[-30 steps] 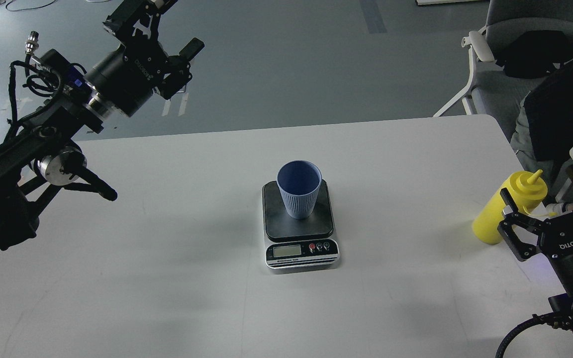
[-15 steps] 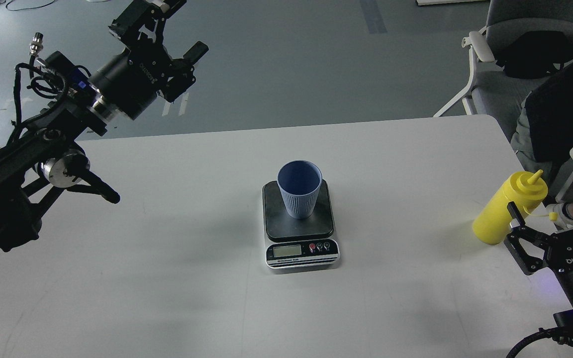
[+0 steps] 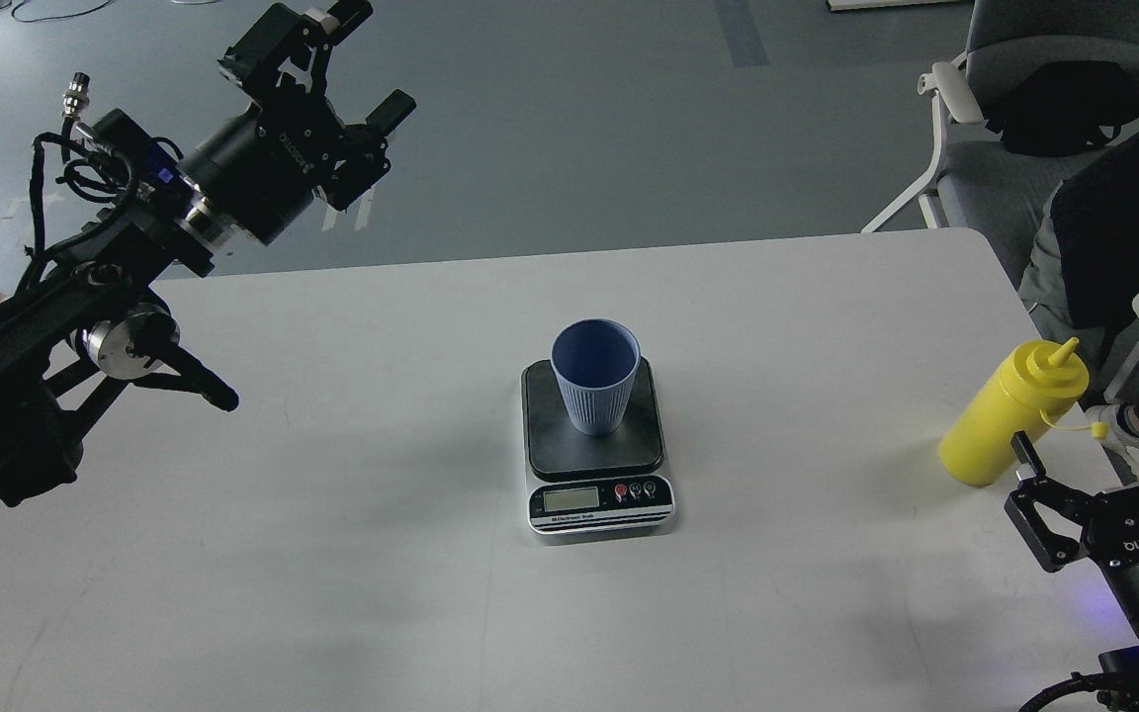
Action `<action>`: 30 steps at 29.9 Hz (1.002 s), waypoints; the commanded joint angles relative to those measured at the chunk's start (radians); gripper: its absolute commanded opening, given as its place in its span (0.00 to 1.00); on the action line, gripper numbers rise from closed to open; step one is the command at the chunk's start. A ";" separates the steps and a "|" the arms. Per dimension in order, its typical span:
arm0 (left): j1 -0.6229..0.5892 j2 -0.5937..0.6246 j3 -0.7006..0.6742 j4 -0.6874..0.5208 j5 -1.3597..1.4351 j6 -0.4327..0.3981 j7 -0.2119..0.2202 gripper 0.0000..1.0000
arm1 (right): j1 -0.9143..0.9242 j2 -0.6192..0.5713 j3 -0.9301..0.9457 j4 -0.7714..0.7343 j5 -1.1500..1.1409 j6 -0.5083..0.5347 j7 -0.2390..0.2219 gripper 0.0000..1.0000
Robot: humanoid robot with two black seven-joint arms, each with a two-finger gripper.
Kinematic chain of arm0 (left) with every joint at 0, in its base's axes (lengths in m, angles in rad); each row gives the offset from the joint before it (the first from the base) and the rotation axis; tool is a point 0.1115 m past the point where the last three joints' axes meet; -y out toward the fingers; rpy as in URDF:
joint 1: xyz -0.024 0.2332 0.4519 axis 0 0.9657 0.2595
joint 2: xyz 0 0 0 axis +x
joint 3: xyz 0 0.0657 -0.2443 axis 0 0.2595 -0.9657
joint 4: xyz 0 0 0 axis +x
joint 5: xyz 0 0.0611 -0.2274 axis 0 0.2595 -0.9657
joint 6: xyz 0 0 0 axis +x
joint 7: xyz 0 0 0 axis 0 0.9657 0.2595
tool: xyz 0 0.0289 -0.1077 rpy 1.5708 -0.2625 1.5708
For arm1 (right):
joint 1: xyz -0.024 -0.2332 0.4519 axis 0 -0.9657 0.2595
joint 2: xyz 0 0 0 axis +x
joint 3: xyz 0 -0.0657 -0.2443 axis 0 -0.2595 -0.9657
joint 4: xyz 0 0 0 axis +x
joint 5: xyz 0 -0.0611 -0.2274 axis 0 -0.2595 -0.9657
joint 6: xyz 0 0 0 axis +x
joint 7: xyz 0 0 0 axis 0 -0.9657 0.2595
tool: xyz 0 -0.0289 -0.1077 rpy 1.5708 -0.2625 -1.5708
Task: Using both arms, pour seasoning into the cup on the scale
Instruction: 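Move the right gripper down to the yellow bottle and grasp it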
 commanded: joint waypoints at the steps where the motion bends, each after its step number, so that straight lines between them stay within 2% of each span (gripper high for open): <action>1: 0.002 0.000 -0.001 -0.005 0.000 -0.001 0.000 0.98 | 0.000 0.000 0.000 -0.020 0.000 0.000 0.000 0.99; 16: 0.002 0.005 -0.002 -0.025 0.000 0.001 0.000 0.98 | 0.036 0.000 0.001 -0.102 -0.015 0.000 0.000 0.99; 30: 0.003 0.023 0.001 -0.046 0.000 0.004 0.000 0.98 | 0.194 0.000 0.003 -0.269 -0.095 0.000 0.000 0.99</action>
